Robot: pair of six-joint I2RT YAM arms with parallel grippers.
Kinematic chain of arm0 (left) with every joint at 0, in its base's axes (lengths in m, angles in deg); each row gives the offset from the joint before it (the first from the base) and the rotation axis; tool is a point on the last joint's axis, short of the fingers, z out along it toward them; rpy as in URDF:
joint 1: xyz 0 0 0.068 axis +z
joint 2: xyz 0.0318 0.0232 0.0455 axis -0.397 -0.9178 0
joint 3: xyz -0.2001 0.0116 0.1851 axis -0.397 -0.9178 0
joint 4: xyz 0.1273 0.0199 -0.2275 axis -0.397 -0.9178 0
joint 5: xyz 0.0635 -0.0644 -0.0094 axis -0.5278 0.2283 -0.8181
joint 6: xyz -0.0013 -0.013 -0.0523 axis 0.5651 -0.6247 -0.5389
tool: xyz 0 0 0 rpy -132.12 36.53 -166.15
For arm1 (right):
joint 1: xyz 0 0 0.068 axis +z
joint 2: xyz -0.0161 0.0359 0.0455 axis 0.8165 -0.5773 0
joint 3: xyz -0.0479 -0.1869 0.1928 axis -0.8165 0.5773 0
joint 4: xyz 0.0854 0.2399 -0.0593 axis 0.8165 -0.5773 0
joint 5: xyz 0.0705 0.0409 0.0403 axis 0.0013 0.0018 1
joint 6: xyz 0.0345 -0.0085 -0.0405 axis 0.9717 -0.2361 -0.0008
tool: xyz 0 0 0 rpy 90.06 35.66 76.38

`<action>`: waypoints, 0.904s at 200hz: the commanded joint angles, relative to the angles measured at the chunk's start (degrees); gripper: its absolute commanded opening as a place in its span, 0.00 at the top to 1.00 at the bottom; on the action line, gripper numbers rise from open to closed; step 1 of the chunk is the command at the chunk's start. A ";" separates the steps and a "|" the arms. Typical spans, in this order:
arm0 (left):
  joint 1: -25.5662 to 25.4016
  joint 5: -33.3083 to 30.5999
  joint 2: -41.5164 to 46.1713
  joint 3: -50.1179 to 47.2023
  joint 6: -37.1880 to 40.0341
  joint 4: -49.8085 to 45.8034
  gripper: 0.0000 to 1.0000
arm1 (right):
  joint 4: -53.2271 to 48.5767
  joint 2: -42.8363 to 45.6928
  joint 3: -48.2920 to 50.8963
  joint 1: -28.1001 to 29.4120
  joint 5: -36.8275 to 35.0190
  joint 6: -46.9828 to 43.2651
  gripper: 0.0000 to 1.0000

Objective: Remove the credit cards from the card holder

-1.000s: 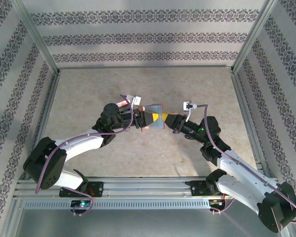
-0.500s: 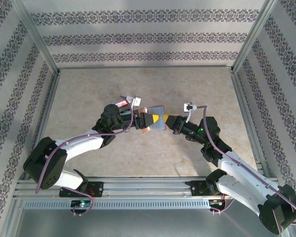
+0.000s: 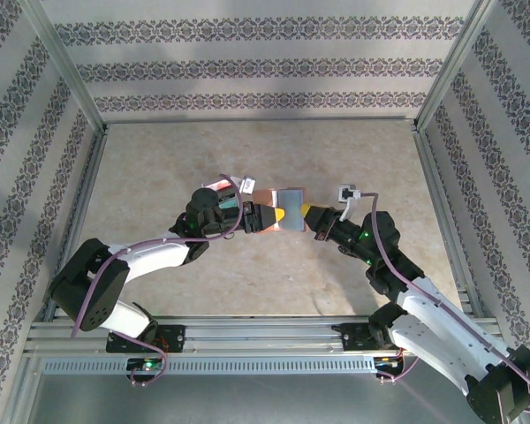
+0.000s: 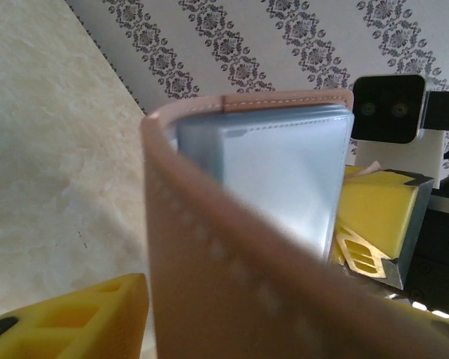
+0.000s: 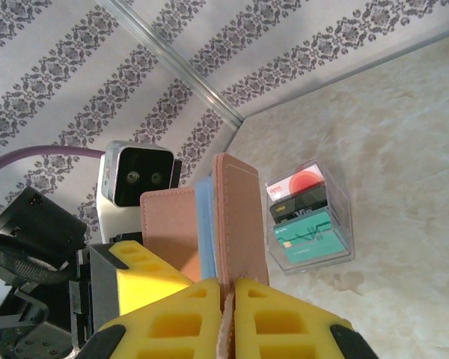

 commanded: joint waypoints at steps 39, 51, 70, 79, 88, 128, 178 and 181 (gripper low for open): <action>-0.46 -1.13 0.47 -0.67 2.21 -3.04 0.54 | -3.49 1.81 -3.37 0.86 -3.70 -2.29 1.00; -0.42 -1.53 0.66 -0.66 2.85 -4.15 0.57 | -4.32 1.81 -3.75 0.86 -4.04 -2.46 1.00; -0.38 -2.14 0.96 -0.49 3.96 -6.26 0.59 | -5.71 1.81 -4.64 0.86 -4.55 -2.57 1.00; -0.41 -2.46 1.01 -0.32 4.47 -7.44 0.60 | -6.50 1.72 -5.06 0.84 -4.66 -2.57 1.00; -0.42 -2.66 1.17 -0.18 5.13 -8.44 0.61 | -7.24 1.59 -5.49 0.94 -4.76 -2.65 1.00; -0.59 -3.11 0.89 0.35 6.38 -10.79 0.69 | -9.54 1.25 -6.55 1.11 -5.64 -2.92 1.00; -1.99 -2.67 -1.37 2.10 6.76 -10.43 0.73 | -10.03 -1.36 -8.65 3.05 -5.91 -2.39 1.00; -2.07 -2.66 -1.50 2.14 6.76 -10.38 0.73 | -10.03 -1.61 -8.82 3.22 -5.91 -2.48 1.00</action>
